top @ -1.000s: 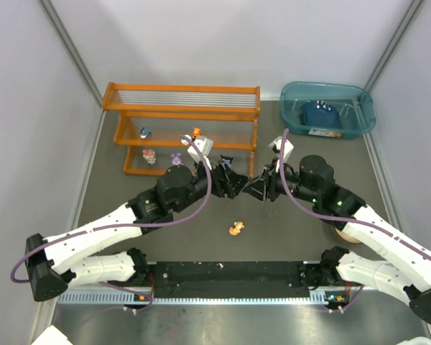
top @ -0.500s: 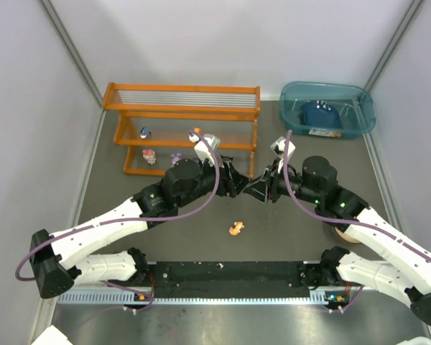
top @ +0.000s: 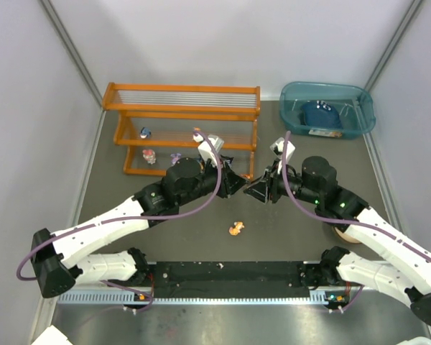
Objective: Place and organize the plastic toys onto the shelf
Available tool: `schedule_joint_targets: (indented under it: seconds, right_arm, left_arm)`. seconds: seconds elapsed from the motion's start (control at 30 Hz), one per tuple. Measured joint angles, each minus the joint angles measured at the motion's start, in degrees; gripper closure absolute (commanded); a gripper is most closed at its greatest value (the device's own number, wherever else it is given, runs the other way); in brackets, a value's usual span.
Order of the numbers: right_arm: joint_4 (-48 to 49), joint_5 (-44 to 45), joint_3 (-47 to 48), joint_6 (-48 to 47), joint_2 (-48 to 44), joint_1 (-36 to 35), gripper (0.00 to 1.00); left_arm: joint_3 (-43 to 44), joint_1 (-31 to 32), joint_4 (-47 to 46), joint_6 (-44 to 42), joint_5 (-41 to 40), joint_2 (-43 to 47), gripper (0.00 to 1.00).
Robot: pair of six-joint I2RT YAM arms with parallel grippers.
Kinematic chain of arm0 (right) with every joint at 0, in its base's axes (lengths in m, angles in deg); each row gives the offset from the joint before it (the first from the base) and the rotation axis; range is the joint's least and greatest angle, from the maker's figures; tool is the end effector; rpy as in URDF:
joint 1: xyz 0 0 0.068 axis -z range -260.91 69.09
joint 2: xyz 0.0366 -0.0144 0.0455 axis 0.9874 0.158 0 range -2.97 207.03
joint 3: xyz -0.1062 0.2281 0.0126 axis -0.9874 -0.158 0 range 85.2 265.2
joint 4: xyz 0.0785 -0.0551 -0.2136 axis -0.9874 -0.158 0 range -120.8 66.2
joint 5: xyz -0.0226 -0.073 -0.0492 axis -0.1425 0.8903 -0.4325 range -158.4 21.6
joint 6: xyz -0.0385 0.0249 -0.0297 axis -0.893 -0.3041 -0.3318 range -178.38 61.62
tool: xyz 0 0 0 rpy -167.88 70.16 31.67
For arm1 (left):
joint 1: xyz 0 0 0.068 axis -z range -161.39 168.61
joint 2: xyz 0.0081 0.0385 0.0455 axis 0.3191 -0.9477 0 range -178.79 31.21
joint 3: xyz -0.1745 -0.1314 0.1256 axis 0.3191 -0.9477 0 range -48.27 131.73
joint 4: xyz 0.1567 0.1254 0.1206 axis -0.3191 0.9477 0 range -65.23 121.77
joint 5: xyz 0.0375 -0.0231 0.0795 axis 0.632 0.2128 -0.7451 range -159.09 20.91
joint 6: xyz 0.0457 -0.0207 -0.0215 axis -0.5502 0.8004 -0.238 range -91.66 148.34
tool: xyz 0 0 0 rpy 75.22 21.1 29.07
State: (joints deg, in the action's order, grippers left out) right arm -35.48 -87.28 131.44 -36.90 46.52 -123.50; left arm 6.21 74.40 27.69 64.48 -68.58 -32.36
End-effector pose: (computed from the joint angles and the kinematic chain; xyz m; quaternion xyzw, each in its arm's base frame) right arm 0.1291 0.1348 0.3174 -0.2415 0.7507 0.4290 0.4405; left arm 0.1361 -0.2008 0.3327 0.1354 0.7653 -0.4548 0.4350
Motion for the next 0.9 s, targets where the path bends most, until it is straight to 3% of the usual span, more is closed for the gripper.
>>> schedule_joint_targets:
  seconds: [0.1,0.13,0.23,0.33,0.53,0.63,0.8,0.9]
  right_arm:
    - [-0.5,0.0,0.0,-0.5,0.0,0.0,1.00]
    - [-0.6,0.0,0.0,-0.9,0.0,0.0,1.00]
    - [-1.4,0.0,0.0,-1.6,-0.1,0.0,1.00]
    - [-2.5,-0.2,0.0,-2.3,-0.3,0.0,1.00]
    - [-3.0,0.0,0.0,-3.3,-0.4,0.0,1.00]
    - [-3.4,0.0,0.0,-3.6,-0.4,0.0,1.00]
    - [-4.6,0.5,0.0,-4.0,-0.4,0.0,1.00]
    - [-5.1,1.4,0.1,-4.3,-0.4,0.1,0.97]
  left_arm:
    - [0.1,-0.4,0.2,-0.2,1.3,-0.3,0.67]
    - [0.2,-0.6,0.3,-0.4,1.7,-0.4,0.57]
    - [0.8,-1.1,1.4,-1.0,3.4,-0.9,0.48]
    - [1.1,-1.6,2.0,-1.3,4.8,-1.1,0.46]
    - [1.8,-2.2,2.5,-1.7,6.9,-1.8,0.60]
    - [2.0,-2.3,3.1,-1.9,7.7,-2.1,0.72]
    - [2.1,-2.8,3.6,-2.3,9.3,-2.7,1.00]
    - [2.1,-3.0,3.7,-2.3,9.8,-2.7,1.00]
